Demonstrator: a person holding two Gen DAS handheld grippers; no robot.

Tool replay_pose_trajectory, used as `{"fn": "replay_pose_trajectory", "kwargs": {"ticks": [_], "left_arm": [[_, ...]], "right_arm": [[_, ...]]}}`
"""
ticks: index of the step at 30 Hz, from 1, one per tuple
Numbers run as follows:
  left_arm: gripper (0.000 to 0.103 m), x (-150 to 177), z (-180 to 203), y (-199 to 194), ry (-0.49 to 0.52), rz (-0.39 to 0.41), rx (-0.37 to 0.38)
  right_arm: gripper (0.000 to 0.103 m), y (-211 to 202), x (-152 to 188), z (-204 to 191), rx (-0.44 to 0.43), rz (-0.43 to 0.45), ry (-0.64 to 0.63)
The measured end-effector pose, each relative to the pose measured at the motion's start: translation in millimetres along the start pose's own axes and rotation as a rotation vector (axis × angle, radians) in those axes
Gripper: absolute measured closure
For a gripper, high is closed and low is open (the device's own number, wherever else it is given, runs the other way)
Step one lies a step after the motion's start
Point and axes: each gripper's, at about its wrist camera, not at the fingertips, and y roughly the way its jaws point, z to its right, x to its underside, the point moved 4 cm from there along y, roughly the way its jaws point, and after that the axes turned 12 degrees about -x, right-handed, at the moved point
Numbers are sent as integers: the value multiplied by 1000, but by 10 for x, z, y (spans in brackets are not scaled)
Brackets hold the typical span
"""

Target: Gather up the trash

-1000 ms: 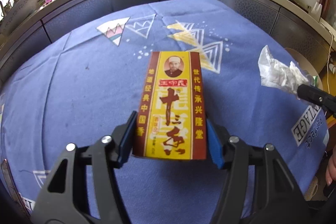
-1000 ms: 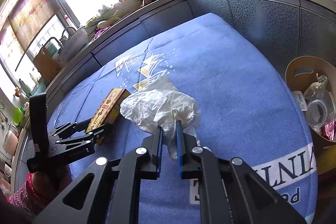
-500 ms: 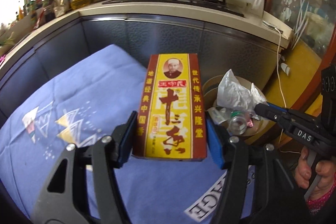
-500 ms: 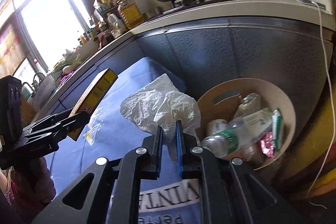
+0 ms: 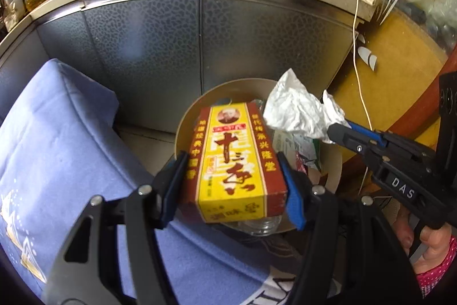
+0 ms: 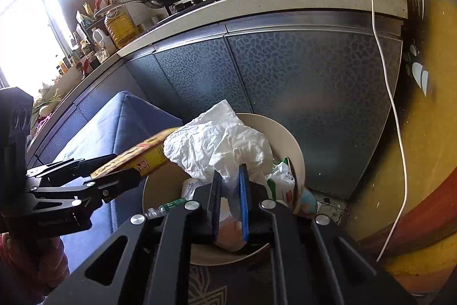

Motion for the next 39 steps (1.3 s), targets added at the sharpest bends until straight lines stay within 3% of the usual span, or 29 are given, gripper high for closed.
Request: {"fn": "replay_pose_trajectory", "kwargs": {"ticks": [3, 5, 7, 12, 21, 37, 39], "left_arm": [[43, -19, 50, 138, 15, -30, -7], [27, -18, 17, 165, 0, -35, -11], [25, -30, -30, 139, -23, -21, -12], [25, -46, -209, -8, -73, 2, -19], [25, 118, -365, -369, -112, 51, -43], [24, 751, -532, -989, -133, 97, -113], [20, 799, -558, -1085, -139, 113, -118]], "right_arm": [[91, 148, -7, 60, -6, -28, 12], [89, 245, -11, 82, -34, -61, 33], [86, 309, -16, 88, -60, -81, 49], [48, 295, -22, 34, -46, -46, 33], [48, -44, 29, -40, -51, 42, 94], [48, -509, 556, -641, -18, 68, 178], [48, -527, 554, -726, -12, 70, 167]]}}
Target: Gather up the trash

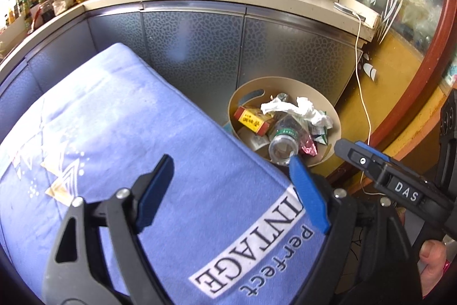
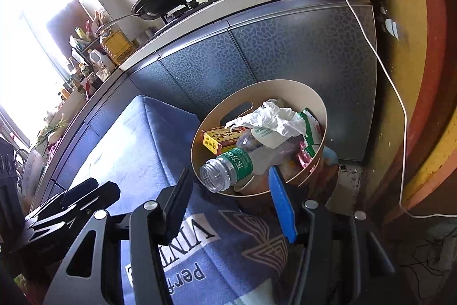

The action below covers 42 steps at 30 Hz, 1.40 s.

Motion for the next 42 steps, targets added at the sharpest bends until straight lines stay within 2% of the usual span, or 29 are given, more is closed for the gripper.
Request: {"fn": "replay_pose_trajectory", "kwargs": {"ticks": [4, 6, 9, 23, 35, 42], "left_arm": [[17, 66, -92, -186, -6, 34, -16], [16, 95, -150, -272, -9, 46, -19], [6, 143, -238, -392, -12, 61, -24], [6, 289, -534, -694, -46, 92, -56], [6, 318, -689, -743, -70, 106, -105], [6, 312, -666, -785, -68, 118, -114]], "right_arm": [[47, -51, 20, -159, 4, -2, -24], [43, -71, 34, -243, 3, -1, -26], [36, -111, 70, -374, 15, 3, -40], [26, -242, 181, -684, 46, 29, -44], [24, -212, 301, -749, 73, 26, -30], [24, -408, 338, -646, 106, 83, -5]]}}
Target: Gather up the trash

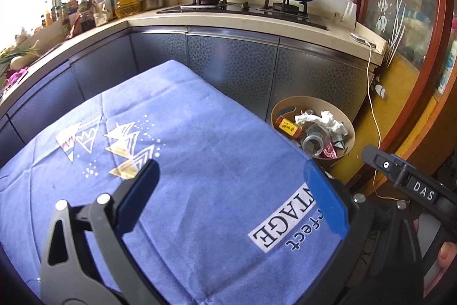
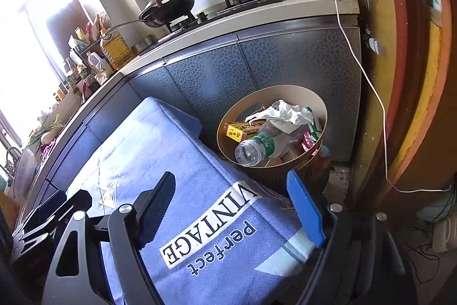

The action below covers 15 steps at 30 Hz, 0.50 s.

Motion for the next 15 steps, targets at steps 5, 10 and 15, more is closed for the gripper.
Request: {"fn": "replay_pose_trajectory", "kwargs": {"ticks": [5, 10, 15], "left_arm": [[6, -24, 111, -36, 25, 17, -7], [6, -30, 206, -47, 49, 19, -20], [6, -11, 197, -38, 55, 13, -43]], "right_arm": [[24, -70, 32, 155, 31, -9, 32], [24, -78, 24, 198, 27, -9, 42], [24, -23, 62, 154, 5, -28, 34]]}}
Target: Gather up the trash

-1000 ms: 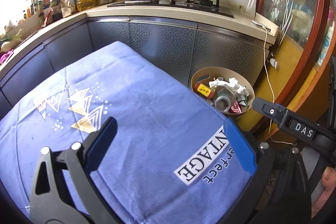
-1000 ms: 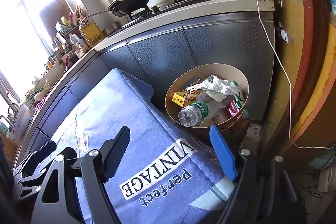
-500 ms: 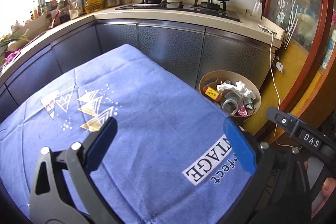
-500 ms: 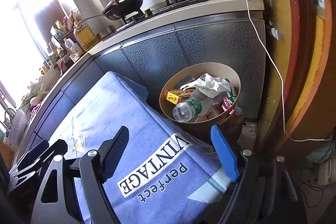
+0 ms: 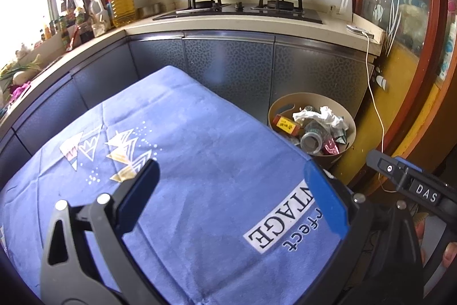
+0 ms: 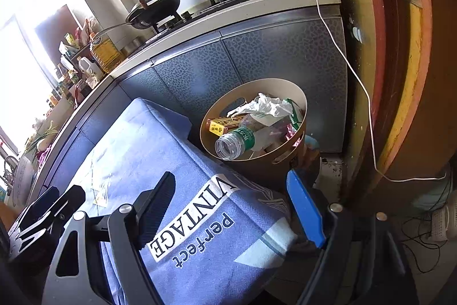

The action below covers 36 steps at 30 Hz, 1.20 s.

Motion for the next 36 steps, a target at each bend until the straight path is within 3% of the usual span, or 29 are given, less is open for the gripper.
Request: {"fn": "replay_pose_trajectory", "kwargs": {"ticks": [36], "left_arm": [[6, 91, -145, 28, -24, -11, -26]], "right_arm": [[24, 46, 17, -320, -25, 9, -84]]}}
